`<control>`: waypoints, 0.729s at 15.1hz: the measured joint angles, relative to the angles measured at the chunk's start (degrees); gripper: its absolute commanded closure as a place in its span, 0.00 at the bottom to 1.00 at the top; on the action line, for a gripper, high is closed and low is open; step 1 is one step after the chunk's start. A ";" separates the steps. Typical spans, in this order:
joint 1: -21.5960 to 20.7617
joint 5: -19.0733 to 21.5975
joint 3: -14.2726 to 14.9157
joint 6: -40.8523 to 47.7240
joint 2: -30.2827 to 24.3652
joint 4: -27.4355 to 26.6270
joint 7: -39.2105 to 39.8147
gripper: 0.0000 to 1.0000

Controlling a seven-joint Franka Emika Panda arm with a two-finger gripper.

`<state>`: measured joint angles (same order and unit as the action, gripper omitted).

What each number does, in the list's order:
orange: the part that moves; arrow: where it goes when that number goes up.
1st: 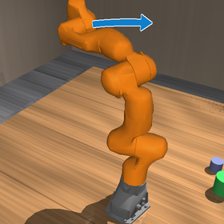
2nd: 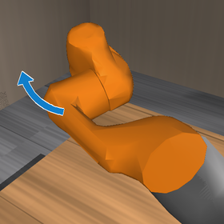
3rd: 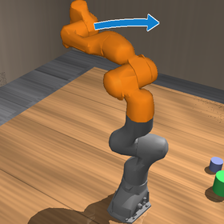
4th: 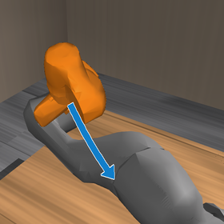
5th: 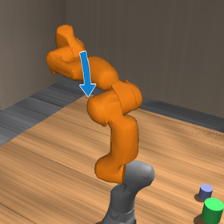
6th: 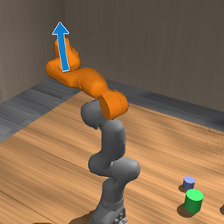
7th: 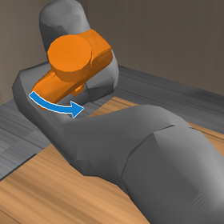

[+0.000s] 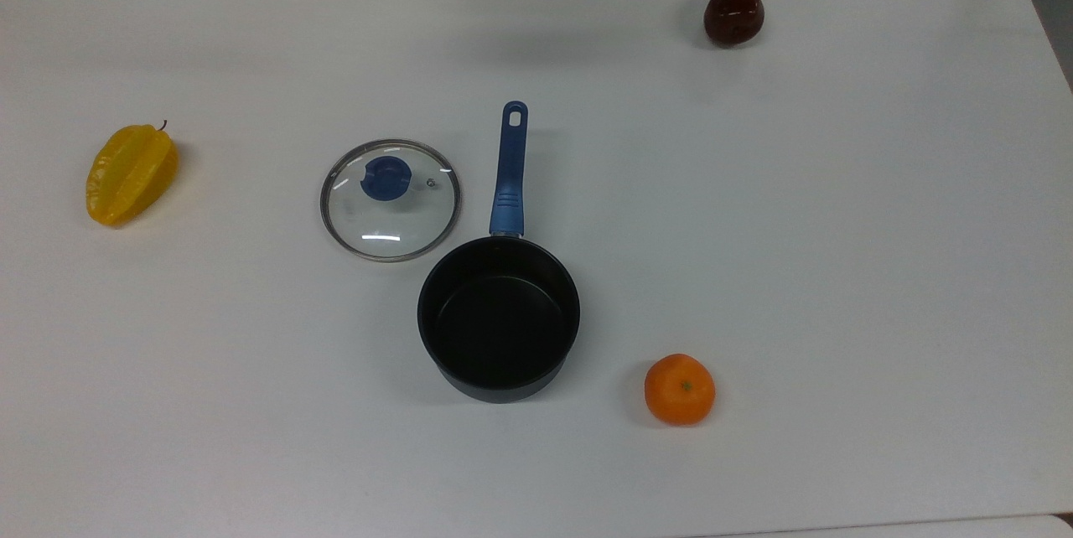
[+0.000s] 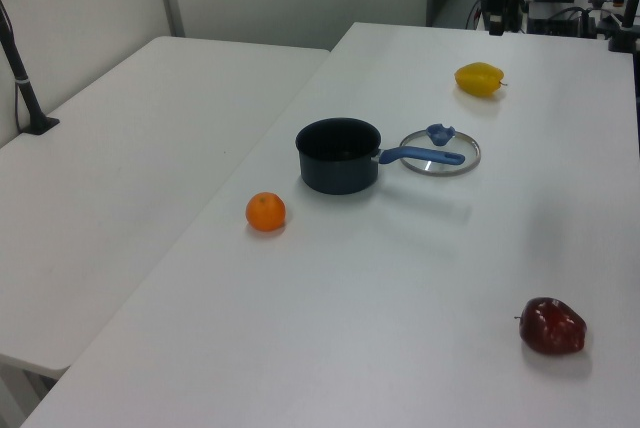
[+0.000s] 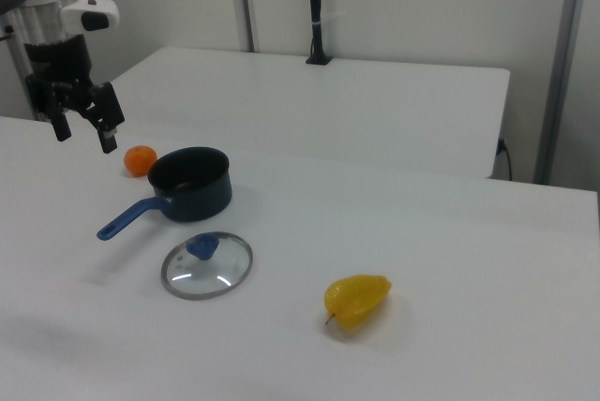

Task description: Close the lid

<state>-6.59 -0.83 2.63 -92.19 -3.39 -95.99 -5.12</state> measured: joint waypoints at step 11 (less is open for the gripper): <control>0.80 -0.07 0.52 -2.68 -0.03 -2.17 0.09 0.00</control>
<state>-5.78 -0.90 3.14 -94.87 -3.42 -98.17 -5.03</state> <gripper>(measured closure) 0.000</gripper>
